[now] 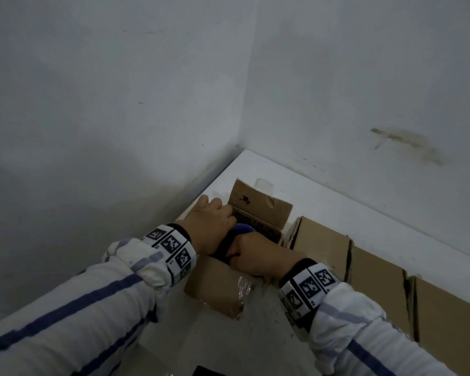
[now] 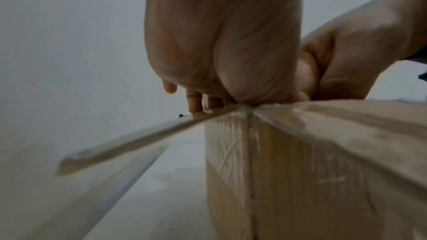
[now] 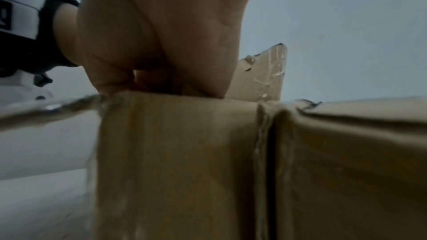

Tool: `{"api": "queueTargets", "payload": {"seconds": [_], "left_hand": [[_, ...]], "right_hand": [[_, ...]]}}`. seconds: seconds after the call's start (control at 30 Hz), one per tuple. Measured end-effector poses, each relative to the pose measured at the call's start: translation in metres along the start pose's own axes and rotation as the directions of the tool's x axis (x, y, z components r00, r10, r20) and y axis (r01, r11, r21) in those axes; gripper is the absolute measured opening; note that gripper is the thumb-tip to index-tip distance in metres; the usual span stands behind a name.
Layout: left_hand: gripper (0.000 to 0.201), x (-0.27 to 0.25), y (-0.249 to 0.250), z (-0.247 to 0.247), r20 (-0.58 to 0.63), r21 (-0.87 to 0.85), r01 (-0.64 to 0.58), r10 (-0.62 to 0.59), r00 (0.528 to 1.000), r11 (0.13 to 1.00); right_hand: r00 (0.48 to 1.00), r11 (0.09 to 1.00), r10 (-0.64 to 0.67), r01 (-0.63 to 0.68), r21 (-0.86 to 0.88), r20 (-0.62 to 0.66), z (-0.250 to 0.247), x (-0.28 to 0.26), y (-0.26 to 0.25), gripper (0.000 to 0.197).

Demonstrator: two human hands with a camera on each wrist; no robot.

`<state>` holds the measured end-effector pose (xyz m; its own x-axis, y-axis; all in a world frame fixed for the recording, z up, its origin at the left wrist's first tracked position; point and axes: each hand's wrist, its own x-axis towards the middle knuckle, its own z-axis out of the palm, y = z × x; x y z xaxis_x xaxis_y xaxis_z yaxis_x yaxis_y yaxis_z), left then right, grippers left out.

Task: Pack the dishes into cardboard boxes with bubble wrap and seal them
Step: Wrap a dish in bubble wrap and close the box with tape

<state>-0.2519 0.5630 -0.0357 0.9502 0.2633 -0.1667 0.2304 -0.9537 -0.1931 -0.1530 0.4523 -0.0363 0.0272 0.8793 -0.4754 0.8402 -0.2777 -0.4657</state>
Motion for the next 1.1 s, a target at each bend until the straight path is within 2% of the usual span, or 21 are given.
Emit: {"api": "queueTargets", "payload": {"seconds": [0.1, 0.2, 0.23, 0.33, 0.43, 0.5, 0.57, 0.67, 0.77, 0.9, 1.0, 1.1], "left_hand": [[0.041, -0.002, -0.005, -0.007, 0.110, -0.077, -0.006, 0.015, 0.994, 0.997], [0.043, -0.002, -0.011, -0.023, 0.283, -0.334, 0.118, -0.019, 0.959, 0.935], [0.042, -0.001, -0.012, -0.025, 0.297, -0.341, 0.130, -0.024, 0.955, 0.931], [0.029, -0.001, -0.008, -0.021, 0.234, -0.112, -0.003, 0.029, 0.972, 0.994], [0.029, -0.002, -0.003, -0.014, 0.151, 0.056, -0.059, 0.050, 0.987, 0.997], [0.024, -0.003, -0.003, -0.015, 0.124, 0.021, -0.039, 0.036, 0.992, 0.999], [0.025, 0.000, -0.005, -0.017, 0.127, -0.060, 0.013, -0.005, 0.992, 0.998], [0.033, -0.001, -0.003, -0.017, 0.127, 0.008, 0.021, -0.022, 0.992, 1.000], [0.028, -0.006, 0.003, -0.010, 0.091, 0.089, -0.001, -0.007, 0.996, 0.996], [0.029, -0.010, 0.008, -0.014, 0.033, 0.040, 0.012, -0.013, 0.999, 0.999], [0.030, -0.013, 0.008, -0.020, 0.067, -0.129, 0.025, -0.017, 0.998, 0.991], [0.033, -0.017, 0.008, -0.021, 0.117, -0.093, 0.016, -0.005, 0.993, 0.996]], "right_hand": [[0.997, 0.996, 0.059, -0.056, -0.065, 0.040, 0.000, 0.000, 0.004, 0.029], [0.996, 0.994, 0.042, -0.033, -0.104, 0.080, -0.002, -0.006, 0.005, 0.032], [0.995, 0.991, 0.026, -0.014, -0.130, 0.094, -0.001, -0.007, 0.004, 0.033], [0.993, 0.983, 0.017, 0.005, -0.182, 0.120, -0.002, -0.008, 0.002, 0.037], [0.996, 0.990, -0.024, 0.036, -0.133, 0.086, -0.009, -0.016, 0.003, 0.036], [0.997, 0.991, -0.059, 0.065, -0.120, 0.058, -0.010, -0.021, 0.002, 0.034], [0.995, 0.982, -0.057, 0.070, -0.177, 0.078, -0.005, -0.019, 0.002, 0.034], [0.997, 0.977, -0.003, 0.021, -0.212, 0.082, 0.001, -0.012, 0.003, 0.034], [0.995, 0.971, 0.008, 0.016, -0.240, 0.098, 0.000, -0.014, -0.001, 0.034], [0.991, 0.958, 0.053, -0.016, -0.286, 0.122, -0.003, -0.018, -0.007, 0.033], [0.999, 0.962, 0.035, -0.023, -0.270, 0.041, -0.005, -0.024, -0.005, 0.035], [0.998, 0.935, 0.062, -0.050, -0.352, 0.023, 0.002, -0.026, -0.004, 0.026]]}}
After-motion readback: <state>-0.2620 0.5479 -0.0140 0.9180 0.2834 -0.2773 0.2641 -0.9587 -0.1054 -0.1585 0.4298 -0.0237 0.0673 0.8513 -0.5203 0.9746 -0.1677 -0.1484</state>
